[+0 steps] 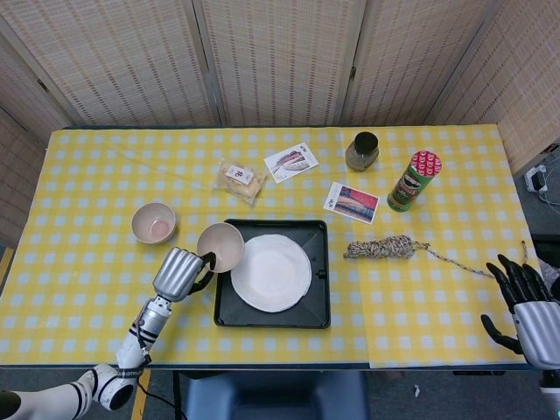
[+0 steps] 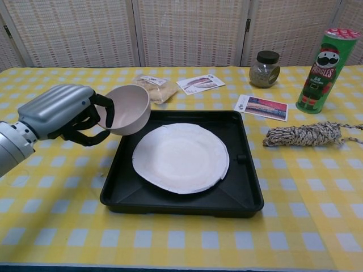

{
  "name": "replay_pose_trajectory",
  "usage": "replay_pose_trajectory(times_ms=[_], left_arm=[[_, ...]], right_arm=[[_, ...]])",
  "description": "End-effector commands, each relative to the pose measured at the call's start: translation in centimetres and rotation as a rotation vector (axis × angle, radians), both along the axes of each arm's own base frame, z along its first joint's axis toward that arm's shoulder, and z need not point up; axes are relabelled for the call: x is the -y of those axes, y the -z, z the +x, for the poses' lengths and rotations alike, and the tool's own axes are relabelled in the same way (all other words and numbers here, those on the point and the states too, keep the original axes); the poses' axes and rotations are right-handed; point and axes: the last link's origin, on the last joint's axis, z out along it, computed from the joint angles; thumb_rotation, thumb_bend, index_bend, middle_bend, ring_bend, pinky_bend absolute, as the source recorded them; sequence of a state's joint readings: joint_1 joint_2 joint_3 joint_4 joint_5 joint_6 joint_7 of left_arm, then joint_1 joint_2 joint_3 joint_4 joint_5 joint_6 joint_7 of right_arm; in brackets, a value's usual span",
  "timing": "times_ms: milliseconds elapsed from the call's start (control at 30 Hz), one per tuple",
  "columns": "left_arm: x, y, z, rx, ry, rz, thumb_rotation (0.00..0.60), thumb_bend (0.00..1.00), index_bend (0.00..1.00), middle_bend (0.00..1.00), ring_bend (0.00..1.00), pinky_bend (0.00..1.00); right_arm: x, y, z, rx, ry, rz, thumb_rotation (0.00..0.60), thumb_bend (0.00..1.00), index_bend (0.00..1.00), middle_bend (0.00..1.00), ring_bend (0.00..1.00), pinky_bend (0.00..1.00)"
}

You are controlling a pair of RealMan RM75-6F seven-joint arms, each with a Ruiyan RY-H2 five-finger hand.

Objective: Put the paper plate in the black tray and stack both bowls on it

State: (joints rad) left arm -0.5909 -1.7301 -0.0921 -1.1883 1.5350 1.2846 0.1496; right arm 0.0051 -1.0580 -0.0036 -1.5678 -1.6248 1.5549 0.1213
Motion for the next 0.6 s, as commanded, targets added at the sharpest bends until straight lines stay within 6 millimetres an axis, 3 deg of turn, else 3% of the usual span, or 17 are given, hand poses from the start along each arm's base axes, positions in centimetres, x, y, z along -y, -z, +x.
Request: replay_pose_trajectory(times_ms=[33,300,600], left_arm=[[0.7,0.0,2.0,-0.008,0.052,0.002,0.6,0.46,0.62,1.0,1.0,1.0],[1.0,2.3,5.2,-0.023,0.073,-0.056,0.6,0.46,0.63,1.0,1.0,1.0],[1.7,5.9,6.9,-0.076,0.1,-0.105,0.6,0.46,0.63,1.0,1.0,1.0]], right_arm=[[-0.2,-0.2,0.1,0.006,-0.008,-0.001,0.6,0.38,0.0,0.0,0.0,0.0],[-1.2,-0.7,0.3,0.027,-0.03,-0.011,0.6,0.38,0.0,0.0,0.0,0.0],[-2.0,-1.5,0.0,0.043,-0.025,-0.029,0.6,0.38,0.0,0.0,0.0,0.0]])
